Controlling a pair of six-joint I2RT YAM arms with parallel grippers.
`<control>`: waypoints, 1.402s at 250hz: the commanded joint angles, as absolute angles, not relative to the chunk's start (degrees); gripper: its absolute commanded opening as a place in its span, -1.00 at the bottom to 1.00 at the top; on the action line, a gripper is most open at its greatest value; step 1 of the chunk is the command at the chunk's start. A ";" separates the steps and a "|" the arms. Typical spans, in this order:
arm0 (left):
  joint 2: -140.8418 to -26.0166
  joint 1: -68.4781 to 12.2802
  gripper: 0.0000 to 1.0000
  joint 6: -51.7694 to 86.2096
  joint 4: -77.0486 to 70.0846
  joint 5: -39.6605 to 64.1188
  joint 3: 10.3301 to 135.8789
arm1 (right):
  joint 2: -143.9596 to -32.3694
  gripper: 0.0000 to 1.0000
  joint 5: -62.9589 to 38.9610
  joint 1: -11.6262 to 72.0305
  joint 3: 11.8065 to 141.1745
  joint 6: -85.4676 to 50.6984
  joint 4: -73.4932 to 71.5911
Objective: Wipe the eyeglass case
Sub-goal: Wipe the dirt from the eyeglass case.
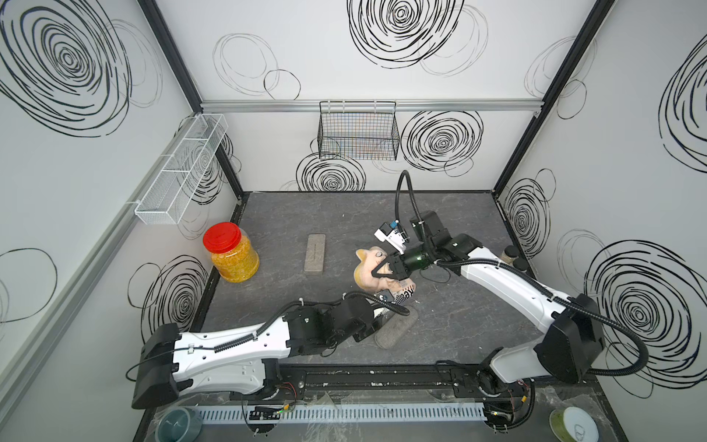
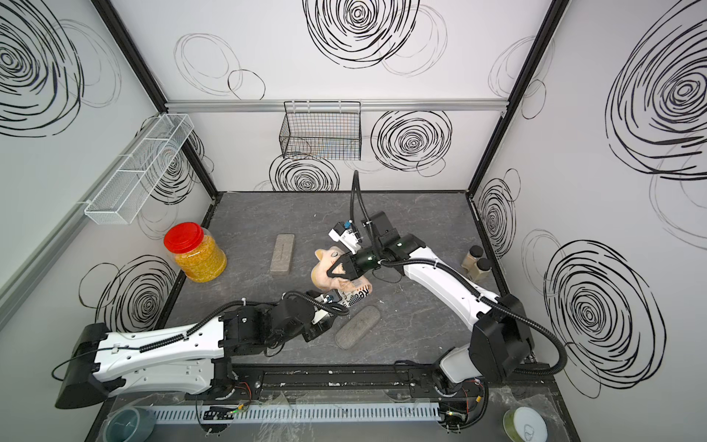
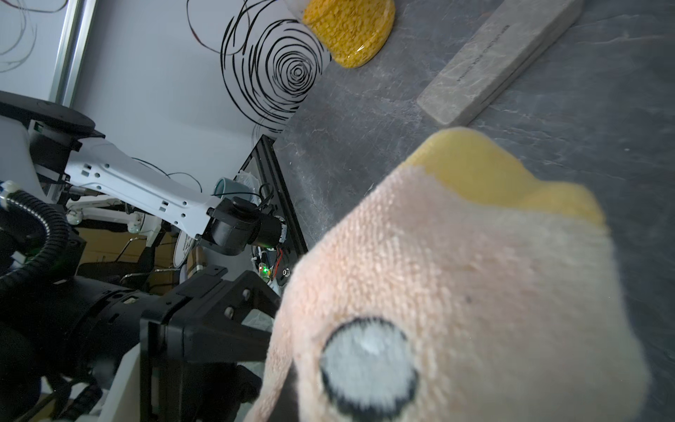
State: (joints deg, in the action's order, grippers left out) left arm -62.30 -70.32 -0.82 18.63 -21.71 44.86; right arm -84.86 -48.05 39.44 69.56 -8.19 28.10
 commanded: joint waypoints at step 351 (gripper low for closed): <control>-68.58 -50.02 0.13 35.69 5.88 -11.34 29.13 | -59.28 -1.00 -30.37 20.89 49.83 -16.36 20.83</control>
State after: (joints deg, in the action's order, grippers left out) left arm -67.05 -51.18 31.99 11.60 -13.67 29.56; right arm -60.47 -30.79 19.94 50.92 -15.62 24.36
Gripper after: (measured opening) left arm 0.621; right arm 0.129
